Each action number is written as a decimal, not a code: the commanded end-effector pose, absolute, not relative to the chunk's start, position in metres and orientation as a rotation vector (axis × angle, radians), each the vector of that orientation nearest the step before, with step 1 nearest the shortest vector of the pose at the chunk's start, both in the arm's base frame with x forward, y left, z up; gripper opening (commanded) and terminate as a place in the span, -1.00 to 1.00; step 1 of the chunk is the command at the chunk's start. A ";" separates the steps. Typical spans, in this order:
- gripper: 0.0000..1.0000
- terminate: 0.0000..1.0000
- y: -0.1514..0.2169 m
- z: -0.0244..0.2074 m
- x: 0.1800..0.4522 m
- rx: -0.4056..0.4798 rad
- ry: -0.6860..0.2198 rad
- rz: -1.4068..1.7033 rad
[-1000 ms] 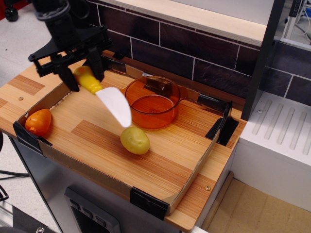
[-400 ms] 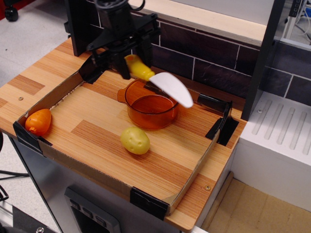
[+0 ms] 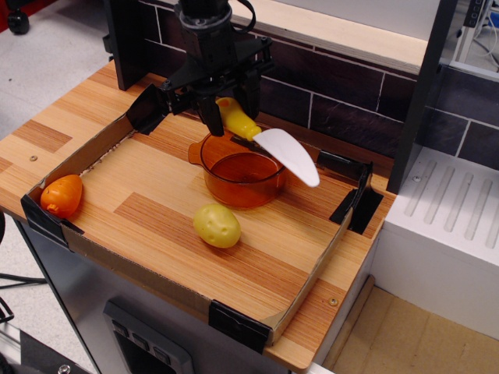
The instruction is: Put knife in pot
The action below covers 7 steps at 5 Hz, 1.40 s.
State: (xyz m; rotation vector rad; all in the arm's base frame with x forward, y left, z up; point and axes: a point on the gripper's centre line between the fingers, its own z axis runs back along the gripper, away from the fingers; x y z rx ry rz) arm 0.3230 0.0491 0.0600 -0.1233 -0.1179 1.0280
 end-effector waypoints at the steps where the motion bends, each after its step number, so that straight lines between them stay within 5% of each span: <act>1: 1.00 -1.00 0.043 0.067 0.317 -0.097 -0.187 0.989; 4: 1.00 -1.00 0.056 0.130 0.312 -0.116 -0.290 1.060; 6: 1.00 -1.00 0.056 0.130 0.312 -0.116 -0.290 1.060; 7: 1.00 1.00 0.056 0.130 0.312 -0.116 -0.290 1.060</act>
